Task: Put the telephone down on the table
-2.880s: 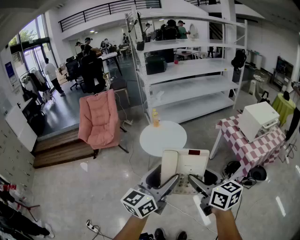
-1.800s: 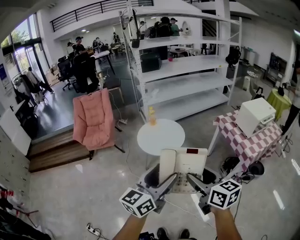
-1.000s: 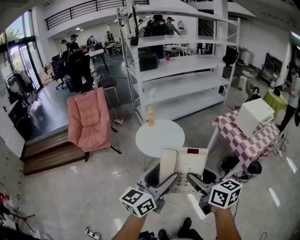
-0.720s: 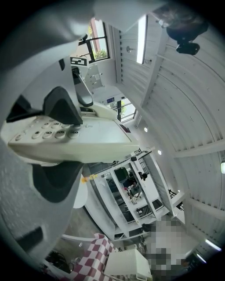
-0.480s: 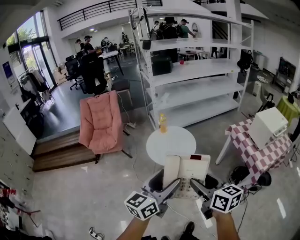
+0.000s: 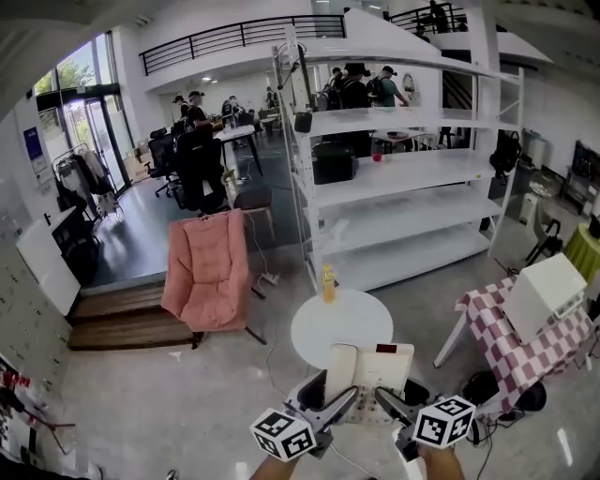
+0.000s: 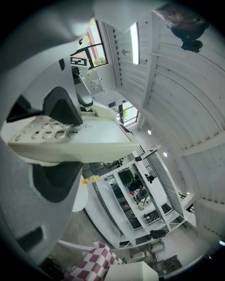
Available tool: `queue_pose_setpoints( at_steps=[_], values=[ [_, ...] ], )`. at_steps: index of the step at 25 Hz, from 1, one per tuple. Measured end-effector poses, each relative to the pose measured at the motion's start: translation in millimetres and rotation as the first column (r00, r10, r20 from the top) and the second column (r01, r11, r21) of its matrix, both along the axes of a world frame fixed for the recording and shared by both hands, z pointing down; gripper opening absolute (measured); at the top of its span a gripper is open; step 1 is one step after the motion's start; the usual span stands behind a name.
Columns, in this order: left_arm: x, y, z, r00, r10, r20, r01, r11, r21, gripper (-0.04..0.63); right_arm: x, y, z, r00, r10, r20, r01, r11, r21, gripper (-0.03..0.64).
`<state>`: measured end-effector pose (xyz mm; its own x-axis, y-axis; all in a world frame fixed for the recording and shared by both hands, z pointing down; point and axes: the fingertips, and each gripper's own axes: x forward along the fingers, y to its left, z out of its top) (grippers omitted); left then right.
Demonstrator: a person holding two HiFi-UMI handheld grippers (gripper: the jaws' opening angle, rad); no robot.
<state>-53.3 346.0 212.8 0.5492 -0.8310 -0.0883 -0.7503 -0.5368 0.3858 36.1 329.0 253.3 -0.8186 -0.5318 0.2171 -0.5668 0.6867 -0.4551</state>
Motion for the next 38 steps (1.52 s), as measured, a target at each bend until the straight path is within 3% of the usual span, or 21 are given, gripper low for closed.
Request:
queue_pose_setpoints(
  at_steps=[18, 27, 38],
  values=[
    [45.6, -81.3, -1.8, 0.993, -0.109, 0.046, 0.108, 0.994, 0.007, 0.327, 41.2, -90.5, 1.5, 0.993, -0.106, 0.051, 0.106, 0.994, 0.004, 0.244],
    [50.0, -109.9, 2.6, 0.996, -0.075, 0.054, 0.076, 0.997, -0.002, 0.327, 46.1, -116.5, 7.3, 0.996, -0.073, 0.052, 0.073, 0.997, -0.01, 0.245],
    [30.7, -162.4, 3.0, 0.999, 0.052, 0.008, -0.052, 0.999, 0.004, 0.327, 31.2, -157.8, 2.4, 0.999, 0.051, 0.001, -0.051, 0.999, -0.006, 0.245]
  ],
)
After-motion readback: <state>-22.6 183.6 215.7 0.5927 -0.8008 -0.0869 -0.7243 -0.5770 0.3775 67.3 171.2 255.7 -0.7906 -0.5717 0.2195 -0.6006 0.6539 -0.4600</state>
